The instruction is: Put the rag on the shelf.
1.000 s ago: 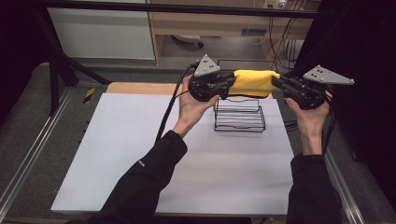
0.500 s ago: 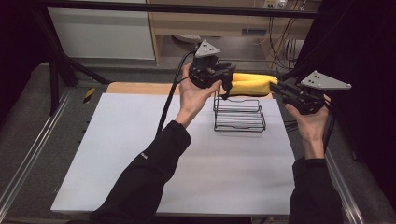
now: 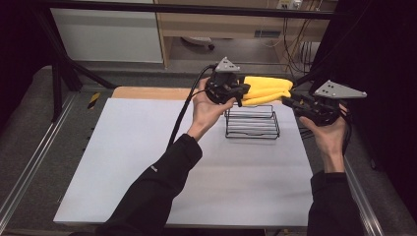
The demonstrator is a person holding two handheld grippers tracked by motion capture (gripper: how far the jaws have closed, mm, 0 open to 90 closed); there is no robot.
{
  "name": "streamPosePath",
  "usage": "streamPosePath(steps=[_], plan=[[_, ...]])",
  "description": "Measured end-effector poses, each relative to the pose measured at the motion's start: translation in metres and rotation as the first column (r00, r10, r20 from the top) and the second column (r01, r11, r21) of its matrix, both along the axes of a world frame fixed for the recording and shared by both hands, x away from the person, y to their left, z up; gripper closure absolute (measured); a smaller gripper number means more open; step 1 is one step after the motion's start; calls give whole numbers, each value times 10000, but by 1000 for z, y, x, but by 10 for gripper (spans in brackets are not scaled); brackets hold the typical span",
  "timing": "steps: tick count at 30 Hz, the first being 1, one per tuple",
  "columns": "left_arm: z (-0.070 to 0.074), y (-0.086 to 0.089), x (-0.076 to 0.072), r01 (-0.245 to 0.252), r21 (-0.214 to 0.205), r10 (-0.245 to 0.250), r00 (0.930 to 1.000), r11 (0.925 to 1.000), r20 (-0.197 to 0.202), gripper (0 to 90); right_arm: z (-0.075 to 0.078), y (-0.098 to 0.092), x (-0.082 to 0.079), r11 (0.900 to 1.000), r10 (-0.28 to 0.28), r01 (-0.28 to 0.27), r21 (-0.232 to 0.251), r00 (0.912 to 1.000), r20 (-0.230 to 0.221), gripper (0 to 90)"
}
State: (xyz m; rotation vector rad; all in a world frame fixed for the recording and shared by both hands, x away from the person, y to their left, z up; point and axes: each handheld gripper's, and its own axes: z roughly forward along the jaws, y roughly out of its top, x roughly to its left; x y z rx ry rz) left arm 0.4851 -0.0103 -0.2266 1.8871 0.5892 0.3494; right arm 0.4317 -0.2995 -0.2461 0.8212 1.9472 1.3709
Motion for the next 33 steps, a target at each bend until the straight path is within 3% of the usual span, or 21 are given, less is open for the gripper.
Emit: streamPosePath(steps=[6,9,12,16,22,26,30,33], plan=[[-9,-1,1,6,286,-9,10000,9996,87,900,6,4,-6,9999,42,-43,142,10000,71,455],[-12,-2,0,40,444,-45,9999,9990,125,900,9,7,-7,9983,242,-248,520,9996,128,437],[-16,-2,0,10,565,-16,9999,9984,104,900,13,11,-9,9980,215,-232,588,9994,278,429],[-23,-2,-1,-18,625,10,9999,9980,127,900,10,15,-5,9980,134,-123,618,9998,-170,610],[-32,0,-2,-28,653,13,9998,9979,221,900,-12,15,0,9961,49,53,882,9933,-1158,877],[-39,-2,-1,-88,699,75,9998,9975,189,900,-25,14,4,9960,-266,398,797,9868,-1596,900],[-45,-4,1,-173,780,158,9997,9968,205,899,-37,15,11,9948,-747,843,572,9853,-1537,900],[-46,-5,2,-203,767,184,9995,9969,245,899,-43,15,14,9924,-902,1011,706,9855,-1436,899]])
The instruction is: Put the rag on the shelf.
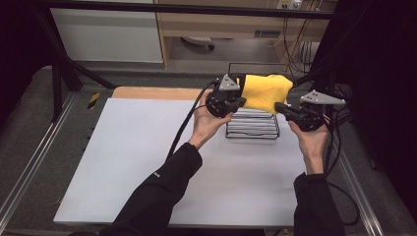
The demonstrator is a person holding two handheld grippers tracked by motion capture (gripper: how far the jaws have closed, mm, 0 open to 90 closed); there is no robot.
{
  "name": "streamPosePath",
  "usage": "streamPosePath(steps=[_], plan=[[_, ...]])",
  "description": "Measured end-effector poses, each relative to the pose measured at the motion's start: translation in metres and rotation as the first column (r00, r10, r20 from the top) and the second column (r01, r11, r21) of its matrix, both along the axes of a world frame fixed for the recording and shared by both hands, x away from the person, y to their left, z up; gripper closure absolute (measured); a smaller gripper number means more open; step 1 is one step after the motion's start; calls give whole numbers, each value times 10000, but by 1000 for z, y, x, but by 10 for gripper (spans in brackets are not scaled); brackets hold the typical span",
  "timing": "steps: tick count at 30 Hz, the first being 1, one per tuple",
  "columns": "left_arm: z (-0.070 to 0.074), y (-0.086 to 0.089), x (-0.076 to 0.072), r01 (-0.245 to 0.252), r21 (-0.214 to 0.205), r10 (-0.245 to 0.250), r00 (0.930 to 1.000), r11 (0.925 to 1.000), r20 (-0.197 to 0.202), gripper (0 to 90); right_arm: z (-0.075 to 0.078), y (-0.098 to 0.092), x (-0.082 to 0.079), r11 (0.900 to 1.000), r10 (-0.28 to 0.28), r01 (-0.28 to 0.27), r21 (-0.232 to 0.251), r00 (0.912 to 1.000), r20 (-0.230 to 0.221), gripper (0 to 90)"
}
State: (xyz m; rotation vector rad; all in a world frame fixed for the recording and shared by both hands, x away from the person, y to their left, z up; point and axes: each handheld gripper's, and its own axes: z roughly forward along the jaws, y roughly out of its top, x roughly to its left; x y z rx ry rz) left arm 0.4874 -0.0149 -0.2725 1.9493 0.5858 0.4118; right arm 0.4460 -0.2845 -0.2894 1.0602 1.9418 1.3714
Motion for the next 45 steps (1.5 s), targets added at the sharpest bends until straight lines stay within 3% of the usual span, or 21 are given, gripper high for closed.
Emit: streamPosePath(steps=[5,10,17,20,23,30,35,40,45], plan=[[1,2,-2,29,-21,-29,10000,10000,81,898,0,1,-2,10000,94,-94,31,9999,109,872],[7,11,-7,23,-58,-23,10000,10000,52,870,11,3,-12,9997,233,-236,66,9989,401,788],[8,38,-21,-179,320,182,9998,9993,-90,621,28,11,-26,9989,304,-322,336,9980,546,559],[2,56,-28,-252,446,267,9992,9987,-312,500,32,16,-32,9984,244,-266,506,9987,440,407],[-7,75,-36,-450,555,471,9982,9974,-370,435,31,21,-38,9982,304,-321,512,9990,336,285],[-33,124,-60,-732,777,795,9935,9943,-811,246,19,27,-52,9973,379,-384,621,9992,95,115],[-53,159,-77,-1171,829,1237,9891,9897,-797,132,3,33,-59,9984,483,-480,293,9988,-97,70],[-75,189,-91,-1539,816,1607,9835,9847,-836,79,-16,39,-64,9978,658,-652,148,9967,-466,35],[-98,214,-102,-1865,764,1934,9764,9795,-963,67,-40,42,-67,9964,800,-773,337,9928,-888,16]])
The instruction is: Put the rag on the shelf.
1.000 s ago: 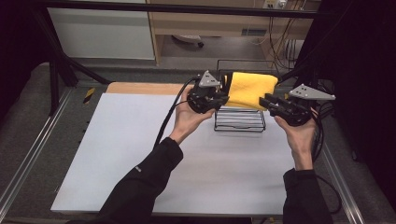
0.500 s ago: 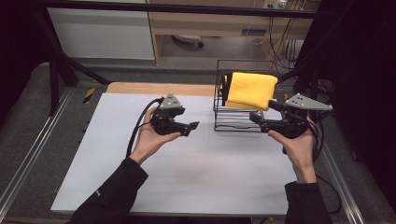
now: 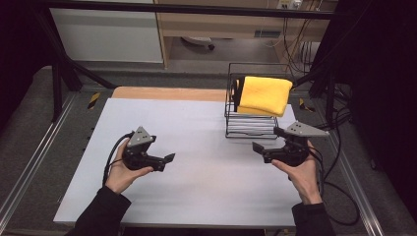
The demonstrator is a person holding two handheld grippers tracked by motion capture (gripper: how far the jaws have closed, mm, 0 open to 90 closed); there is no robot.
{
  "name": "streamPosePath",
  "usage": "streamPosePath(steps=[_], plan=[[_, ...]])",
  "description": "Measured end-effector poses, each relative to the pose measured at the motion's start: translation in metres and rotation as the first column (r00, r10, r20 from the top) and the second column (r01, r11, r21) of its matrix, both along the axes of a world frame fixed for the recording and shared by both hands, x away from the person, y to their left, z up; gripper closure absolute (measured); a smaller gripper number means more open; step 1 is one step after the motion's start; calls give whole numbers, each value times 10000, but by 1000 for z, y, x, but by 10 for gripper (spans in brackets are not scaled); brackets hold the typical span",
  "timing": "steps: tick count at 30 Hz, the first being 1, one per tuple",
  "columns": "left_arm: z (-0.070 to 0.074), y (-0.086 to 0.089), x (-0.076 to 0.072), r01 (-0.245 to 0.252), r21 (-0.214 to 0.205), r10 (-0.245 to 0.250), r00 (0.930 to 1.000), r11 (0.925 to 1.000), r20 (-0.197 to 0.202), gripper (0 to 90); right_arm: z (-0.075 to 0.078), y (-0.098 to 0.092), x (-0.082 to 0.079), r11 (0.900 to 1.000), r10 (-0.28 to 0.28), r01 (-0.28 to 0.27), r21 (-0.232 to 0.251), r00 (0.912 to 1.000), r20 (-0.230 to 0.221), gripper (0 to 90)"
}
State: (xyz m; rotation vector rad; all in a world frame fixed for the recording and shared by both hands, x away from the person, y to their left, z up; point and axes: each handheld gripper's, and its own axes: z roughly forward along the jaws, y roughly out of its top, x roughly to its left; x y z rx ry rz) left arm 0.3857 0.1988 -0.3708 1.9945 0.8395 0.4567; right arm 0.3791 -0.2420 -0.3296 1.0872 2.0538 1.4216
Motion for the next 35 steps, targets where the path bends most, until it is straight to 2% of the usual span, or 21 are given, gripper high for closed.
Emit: streamPosePath(steps=[2,8,12,18,23,26,28,31,35], plan=[[-9,8,-4,-95,-30,95,10000,10000,-13,67,-11,1,0,10000,65,-65,-12,9998,-197,8],[-33,34,-14,-409,66,411,9987,9991,-307,67,-45,2,-4,9978,465,-497,-442,9964,-707,6],[-44,47,-20,-603,149,610,9968,9981,-516,64,-66,-3,-7,9973,604,-646,-347,9919,-1117,6],[-54,60,-28,-561,160,569,9969,9983,-545,63,-93,-14,-11,9966,613,-696,-433,9837,-1689,7],[-63,70,-33,-605,195,617,9959,9980,-655,62,-105,-24,-18,9965,653,-738,-387,9801,-1872,7],[-67,73,-35,-600,351,623,9956,9976,-697,62,-111,-27,-22,9955,649,-774,-549,9776,-2004,7],[-69,75,-36,-694,288,714,9945,9972,-772,62,-115,-28,-23,9953,625,-766,-597,9756,-2105,7],[-70,77,-36,-875,248,892,9930,9959,-775,62,-117,-27,-23,9937,617,-810,-777,9725,-2246,7],[-71,77,-36,-871,263,889,9931,9959,-766,62,-118,-27,-23,9929,665,-866,-810,9723,-2242,7]])
